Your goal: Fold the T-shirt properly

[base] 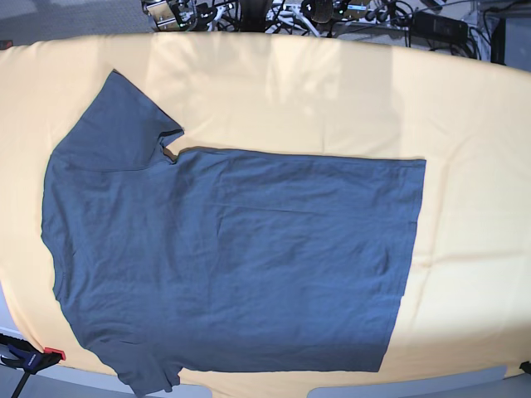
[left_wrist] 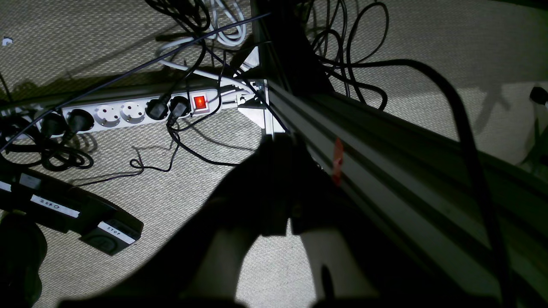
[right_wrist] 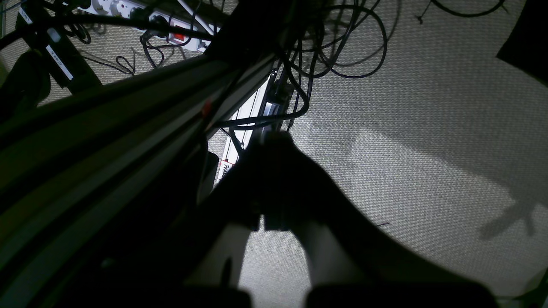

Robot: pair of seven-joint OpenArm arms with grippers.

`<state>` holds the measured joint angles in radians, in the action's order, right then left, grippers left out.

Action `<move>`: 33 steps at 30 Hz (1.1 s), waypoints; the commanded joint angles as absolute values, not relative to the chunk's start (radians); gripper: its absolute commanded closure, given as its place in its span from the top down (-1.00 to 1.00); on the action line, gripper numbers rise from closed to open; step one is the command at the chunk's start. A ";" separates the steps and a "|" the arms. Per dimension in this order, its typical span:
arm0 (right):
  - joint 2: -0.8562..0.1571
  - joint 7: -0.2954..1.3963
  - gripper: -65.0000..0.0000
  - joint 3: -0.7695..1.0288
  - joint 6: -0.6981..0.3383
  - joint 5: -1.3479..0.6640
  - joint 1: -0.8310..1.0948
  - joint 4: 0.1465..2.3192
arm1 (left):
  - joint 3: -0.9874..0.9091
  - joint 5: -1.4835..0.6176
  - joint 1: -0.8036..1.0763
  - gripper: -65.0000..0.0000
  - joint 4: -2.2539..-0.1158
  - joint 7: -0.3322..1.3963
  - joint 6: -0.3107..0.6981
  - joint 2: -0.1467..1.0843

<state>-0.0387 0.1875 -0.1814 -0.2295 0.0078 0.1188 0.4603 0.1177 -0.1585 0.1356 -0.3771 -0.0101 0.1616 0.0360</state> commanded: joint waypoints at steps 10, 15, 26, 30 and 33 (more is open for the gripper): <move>-0.042 0.176 -1.00 -0.179 -0.236 0.005 0.116 0.471 | 0.118 -0.165 0.138 -1.00 -0.386 -0.021 0.167 0.033; -0.042 0.185 -1.00 -0.179 -0.236 0.012 0.117 0.494 | 0.117 -0.144 0.138 -1.00 -0.398 -0.021 0.165 0.036; -0.070 0.429 -1.00 -0.179 -0.349 0.057 0.208 0.558 | 0.118 -0.015 0.281 -1.00 -0.595 0.186 0.222 0.090; -0.115 0.529 -1.00 -0.179 -0.443 0.015 0.311 0.602 | 0.118 -0.023 0.429 -1.00 -0.754 0.214 0.291 0.152; -0.163 0.604 -1.00 -0.179 -0.453 -0.084 0.422 0.721 | 0.118 -0.082 0.555 -1.00 -0.919 0.224 0.300 0.219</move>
<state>-0.1585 0.6056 -0.1810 -0.4461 -0.0845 0.4198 0.7200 0.1184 -0.0795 0.5549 -0.9134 0.2356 0.2878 0.2169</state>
